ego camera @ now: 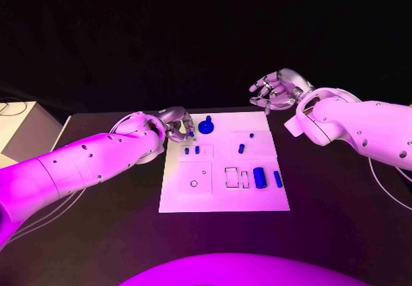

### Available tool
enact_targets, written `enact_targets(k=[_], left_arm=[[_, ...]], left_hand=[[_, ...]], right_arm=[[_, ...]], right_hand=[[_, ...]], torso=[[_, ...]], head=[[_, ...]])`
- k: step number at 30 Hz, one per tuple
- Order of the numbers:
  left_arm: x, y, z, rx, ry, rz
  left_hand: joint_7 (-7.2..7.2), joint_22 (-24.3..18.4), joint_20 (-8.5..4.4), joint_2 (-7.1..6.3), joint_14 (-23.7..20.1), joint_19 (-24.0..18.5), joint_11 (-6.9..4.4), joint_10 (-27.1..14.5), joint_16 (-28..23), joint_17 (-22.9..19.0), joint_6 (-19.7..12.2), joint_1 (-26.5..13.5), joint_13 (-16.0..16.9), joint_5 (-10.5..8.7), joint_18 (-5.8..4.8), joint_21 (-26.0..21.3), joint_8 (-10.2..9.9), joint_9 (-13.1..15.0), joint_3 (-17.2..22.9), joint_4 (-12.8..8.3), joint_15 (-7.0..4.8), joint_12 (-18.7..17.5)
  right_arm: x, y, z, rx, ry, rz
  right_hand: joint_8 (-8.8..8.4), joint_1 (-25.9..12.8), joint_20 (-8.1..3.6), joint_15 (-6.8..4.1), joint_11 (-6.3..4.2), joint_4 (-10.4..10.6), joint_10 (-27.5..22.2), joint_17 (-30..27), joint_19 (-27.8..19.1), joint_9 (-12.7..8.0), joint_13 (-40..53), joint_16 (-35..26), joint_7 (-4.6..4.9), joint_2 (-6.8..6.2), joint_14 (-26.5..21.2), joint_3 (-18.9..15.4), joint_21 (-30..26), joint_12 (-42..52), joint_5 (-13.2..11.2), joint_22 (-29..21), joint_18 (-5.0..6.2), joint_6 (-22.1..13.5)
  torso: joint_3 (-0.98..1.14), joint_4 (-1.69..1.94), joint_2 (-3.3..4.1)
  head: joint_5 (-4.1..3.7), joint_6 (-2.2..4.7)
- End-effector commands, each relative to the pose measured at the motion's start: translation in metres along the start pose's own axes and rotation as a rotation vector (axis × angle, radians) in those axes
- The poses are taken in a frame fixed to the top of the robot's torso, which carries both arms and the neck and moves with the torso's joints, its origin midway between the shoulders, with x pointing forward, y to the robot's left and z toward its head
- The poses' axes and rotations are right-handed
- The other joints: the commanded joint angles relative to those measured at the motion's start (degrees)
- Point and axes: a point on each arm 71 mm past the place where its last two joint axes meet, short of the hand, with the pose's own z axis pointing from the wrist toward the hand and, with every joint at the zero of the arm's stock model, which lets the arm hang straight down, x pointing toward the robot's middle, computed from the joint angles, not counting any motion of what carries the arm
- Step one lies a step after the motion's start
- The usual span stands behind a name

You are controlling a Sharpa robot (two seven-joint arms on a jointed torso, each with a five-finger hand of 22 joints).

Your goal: Assemble the parts on the task board

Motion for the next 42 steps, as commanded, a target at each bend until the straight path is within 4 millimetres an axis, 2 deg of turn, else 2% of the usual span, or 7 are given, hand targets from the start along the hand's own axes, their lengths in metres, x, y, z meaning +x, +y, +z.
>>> enact_targets(k=[1, 5, 10, 14, 32, 42], left_arm=[[0.0, 0.002, 0.0, -0.021, 0.023, 0.009], [0.0, 0.005, 0.0, -0.035, 0.027, 0.016], [0.001, 0.006, 0.001, -0.045, 0.038, 0.022], [0.002, 0.006, 0.002, -0.047, 0.047, 0.024], [0.006, -0.004, 0.008, -0.028, 0.052, 0.017], [0.008, -0.006, 0.01, -0.024, 0.06, 0.014]], left_hand=[[-0.01, 0.01, 0.3, 0.11, 0.39, 0.03, -0.13, 0.31, 0.31, 0.0, 0.53, -0.53, -0.09, -0.39, -0.92, 0.0, -0.27, 0.08, -0.37, 0.0, -0.05, -0.4], [-0.01, -0.06, 0.3, 0.1, 0.37, -0.02, -0.12, 0.31, 0.29, -0.05, 0.55, -0.58, -0.09, -0.4, -0.91, -0.07, -0.29, 0.1, -0.38, 0.01, -0.04, -0.44], [0.0, -0.14, 0.31, 0.07, 0.33, -0.08, -0.1, 0.31, 0.27, -0.13, 0.56, -0.66, -0.1, -0.4, -0.89, -0.14, -0.32, 0.12, -0.39, 0.02, -0.03, -0.52], [0.0, -0.16, 0.31, 0.07, 0.27, -0.11, -0.1, 0.31, 0.24, -0.26, 0.56, -0.67, -0.1, -0.39, -0.88, -0.17, -0.33, 0.12, -0.39, 0.02, -0.03, -0.54], [0.0, -0.15, 0.32, 0.1, 0.3, -0.11, -0.1, 0.33, 0.27, -0.13, 0.57, -0.74, -0.11, -0.39, -0.88, -0.17, -0.39, 0.16, -0.36, 0.02, -0.01, -0.66], [0.0, -0.23, 0.32, 0.12, 0.25, -0.17, -0.09, 0.36, 0.24, -0.24, 0.57, -0.75, -0.1, -0.4, -0.86, -0.24, -0.43, 0.18, -0.33, -0.01, 0.0, -0.73]], right_arm=[[0.001, 0.001, 0.0, -0.011, 0.01, -0.009], [0.001, 0.001, 0.0, -0.011, 0.011, -0.009], [0.001, 0.001, 0.0, -0.011, 0.011, -0.01], [0.001, 0.001, 0.0, -0.011, 0.011, -0.01], [0.002, 0.002, 0.0, -0.012, 0.013, -0.006], [0.002, 0.002, 0.0, -0.013, 0.014, -0.006]], right_hand=[[-0.04, -0.76, 0.03, -0.01, -0.16, -0.33, 0.39, -0.02, 0.53, -0.05, -0.05, 0.01, 0.14, 0.0, 0.39, 0.08, -0.35, -0.21, 0.23, -0.05, 0.65, 0.3], [-0.04, -0.76, 0.03, -0.01, -0.16, -0.33, 0.39, -0.02, 0.53, -0.05, -0.05, 0.01, 0.14, 0.0, 0.39, 0.08, -0.35, -0.21, 0.23, -0.05, 0.65, 0.3], [-0.04, -0.76, 0.03, -0.01, -0.16, -0.33, 0.39, -0.02, 0.53, -0.05, -0.05, 0.01, 0.14, 0.0, 0.39, 0.08, -0.35, -0.21, 0.23, -0.05, 0.65, 0.3], [-0.04, -0.76, 0.03, -0.01, -0.16, -0.33, 0.39, -0.02, 0.53, -0.05, -0.05, 0.01, 0.14, 0.0, 0.39, 0.08, -0.35, -0.21, 0.23, -0.05, 0.65, 0.3], [-0.05, -0.83, 0.02, -0.01, -0.15, -0.4, 0.4, -0.18, 0.57, -0.06, -0.19, -0.16, 0.13, -0.04, 0.35, 0.07, -0.45, -0.35, 0.25, -0.11, 0.65, 0.31], [-0.05, -0.83, 0.02, -0.01, -0.15, -0.4, 0.4, -0.18, 0.57, -0.06, -0.19, -0.16, 0.13, -0.04, 0.35, 0.07, -0.45, -0.35, 0.25, -0.11, 0.65, 0.31]], torso=[[0.04, -0.03, 0.06], [0.0, -0.11, 0.15], [0.1, -0.18, 0.08], [0.08, -0.17, 0.12], [0.07, -0.25, 0.15], [0.09, -0.16, 0.1]], head=[[0.22, 0.01], [0.34, -0.03], [0.44, -0.2], [0.4, -0.22], [0.35, -0.35], [0.16, -0.61]])
